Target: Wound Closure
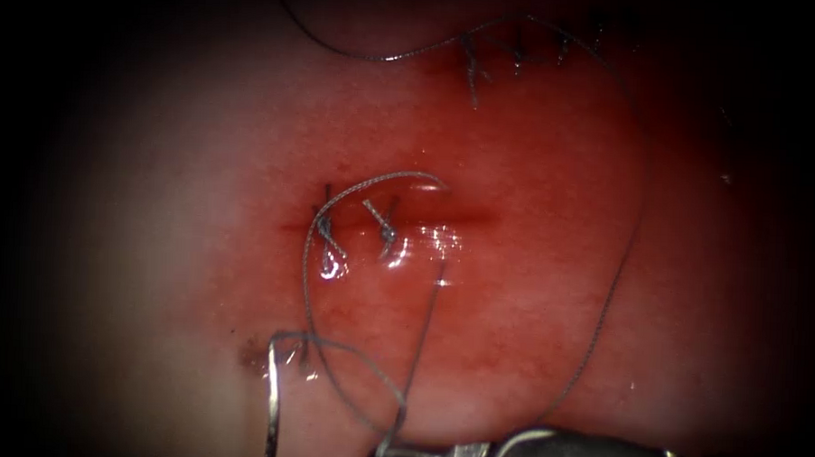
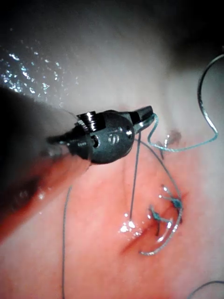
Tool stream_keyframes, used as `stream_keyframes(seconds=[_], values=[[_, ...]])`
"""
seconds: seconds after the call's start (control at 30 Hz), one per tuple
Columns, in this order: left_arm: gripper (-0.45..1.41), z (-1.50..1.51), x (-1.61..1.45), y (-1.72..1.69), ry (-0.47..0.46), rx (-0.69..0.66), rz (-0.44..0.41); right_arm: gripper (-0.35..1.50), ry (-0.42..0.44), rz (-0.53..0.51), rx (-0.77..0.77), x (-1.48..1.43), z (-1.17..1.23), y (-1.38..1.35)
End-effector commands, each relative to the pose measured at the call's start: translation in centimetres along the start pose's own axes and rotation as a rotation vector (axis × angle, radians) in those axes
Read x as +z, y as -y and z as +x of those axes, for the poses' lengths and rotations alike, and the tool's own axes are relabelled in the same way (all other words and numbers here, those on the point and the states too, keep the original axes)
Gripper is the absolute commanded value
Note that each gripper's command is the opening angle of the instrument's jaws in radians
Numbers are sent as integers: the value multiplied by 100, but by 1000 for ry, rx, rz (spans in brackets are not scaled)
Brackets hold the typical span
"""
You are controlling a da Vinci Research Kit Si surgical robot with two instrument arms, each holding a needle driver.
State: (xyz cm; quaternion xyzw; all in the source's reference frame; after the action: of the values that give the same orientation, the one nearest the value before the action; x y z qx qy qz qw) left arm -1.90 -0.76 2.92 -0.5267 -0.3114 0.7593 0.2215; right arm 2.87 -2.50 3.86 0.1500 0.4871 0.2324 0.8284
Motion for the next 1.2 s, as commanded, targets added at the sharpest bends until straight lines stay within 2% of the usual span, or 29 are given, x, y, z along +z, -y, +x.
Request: stream_keyframes(seconds=[0.03, 0.1, 0.13, 0.2, 0.23, 0.4, 0.6, 0.77, 0.87, 1.07, 1.1, 1.13, 1.2], values=[[-38, -1, 3, 2, 2, 2, 5, 0, -29, -12, -29, 15, -4, -4], [-38, 0, -3, 1, 5, 8, 13, 81, -79, -31, -24, 18, -8, -17], [-37, 1, -7, 1, 8, 9, 21, 103, -95, -38, -20, 19, -10, -24], [-35, 4, -18, -1, 15, 14, 40, 114, -143, -59, -23, 15, -17, -47], [-35, 6, -25, -2, 20, 16, 49, 108, -162, -70, -29, 8, -22, -62], [-35, 10, -40, -1, 29, 13, 65, 81, -159, -125, -38, -9, -26, -91], [-33, 10, -57, 8, 22, 19, 128, 81, -145, -143, -33, -17, -46, -118], [-37, 6, -63, 18, 31, 22, 181, 78, -126, -183, -36, 2, -62, -140], [-40, 4, -65, 28, 23, 16, 197, 66, -115, -200, -25, 18, -69, -148], [-40, -4, -66, 39, 29, 13, 225, 67, -77, -230, -19, 48, -74, -159], [-40, -4, -66, 39, 29, 11, 229, 56, -69, -232, -20, 50, -75, -161], [-40, -4, -66, 39, 30, 10, 231, 36, -60, -233, -21, 52, -76, -162], [-40, -4, -66, 38, 31, 8, 236, -15, -40, -234, -24, 56, -78, -164]])
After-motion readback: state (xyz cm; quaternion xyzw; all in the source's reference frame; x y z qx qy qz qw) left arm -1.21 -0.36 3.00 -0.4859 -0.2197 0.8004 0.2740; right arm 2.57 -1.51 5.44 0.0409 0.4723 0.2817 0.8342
